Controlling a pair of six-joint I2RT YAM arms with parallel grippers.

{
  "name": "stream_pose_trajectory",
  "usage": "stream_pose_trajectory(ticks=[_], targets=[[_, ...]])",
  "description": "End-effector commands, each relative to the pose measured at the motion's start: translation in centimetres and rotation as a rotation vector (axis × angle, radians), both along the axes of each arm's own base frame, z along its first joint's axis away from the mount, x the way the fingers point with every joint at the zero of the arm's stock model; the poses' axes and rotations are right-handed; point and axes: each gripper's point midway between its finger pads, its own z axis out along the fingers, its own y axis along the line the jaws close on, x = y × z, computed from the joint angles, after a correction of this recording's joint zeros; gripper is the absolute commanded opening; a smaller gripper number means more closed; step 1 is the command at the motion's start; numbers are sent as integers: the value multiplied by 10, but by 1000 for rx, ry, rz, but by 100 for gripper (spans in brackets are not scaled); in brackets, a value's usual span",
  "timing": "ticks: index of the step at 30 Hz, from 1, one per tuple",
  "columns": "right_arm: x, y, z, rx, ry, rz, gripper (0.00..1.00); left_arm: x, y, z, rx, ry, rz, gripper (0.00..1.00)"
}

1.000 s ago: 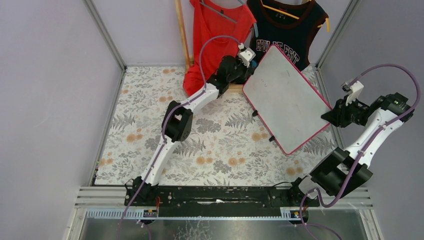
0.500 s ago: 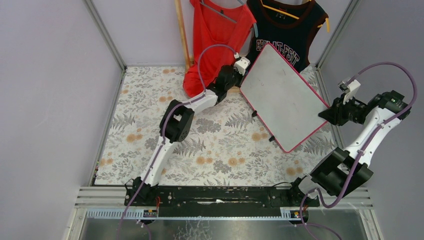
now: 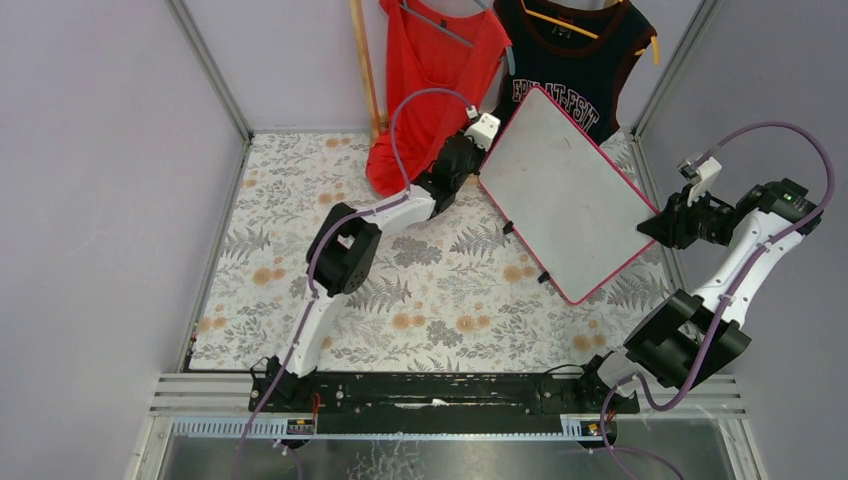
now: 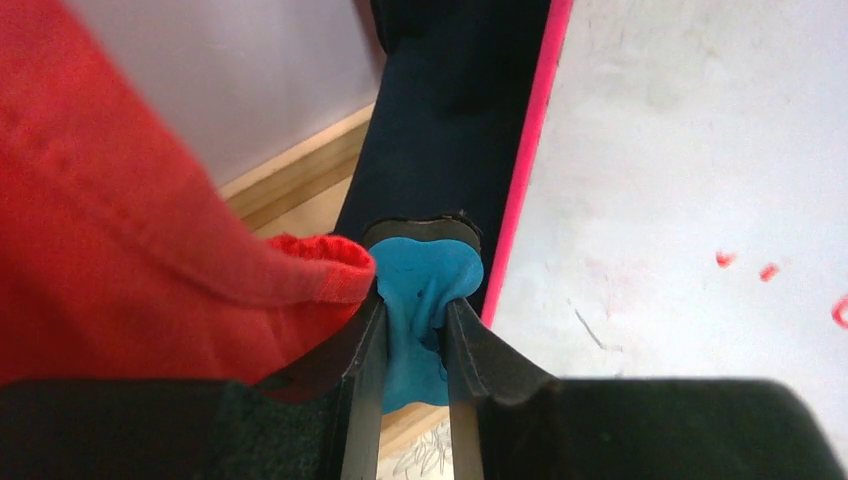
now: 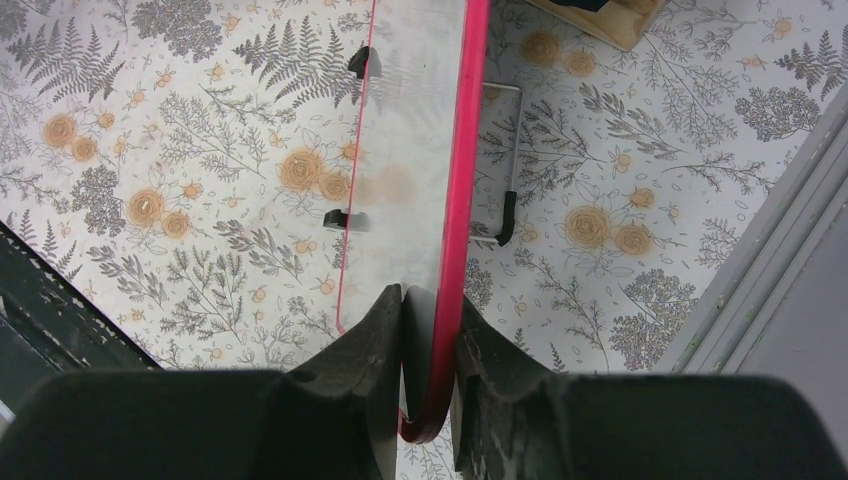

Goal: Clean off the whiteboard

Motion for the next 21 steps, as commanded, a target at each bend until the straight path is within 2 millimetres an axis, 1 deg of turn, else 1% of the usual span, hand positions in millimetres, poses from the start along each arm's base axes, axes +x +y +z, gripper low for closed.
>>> stream_pose_trajectory(ticks=[1,4,8,11,15,21], targets=[[-28,7,-43,-43,221,80,0,-16,-5,43,-86,-94,-90,0],[-28,7,-44,-42,222,80,0,-27,-20,43,-126,-69,-184,0],[-29,7,-43,-46,221,81,0,-37,-42,40,-161,-47,-286,0],[-30,7,-44,-45,224,82,0,-41,-57,36,-164,-30,-321,0],[-30,7,-44,-44,225,81,0,-46,-76,37,-164,-23,-361,0],[-29,7,-42,-45,219,78,0,-62,-105,38,-152,-20,-422,0]])
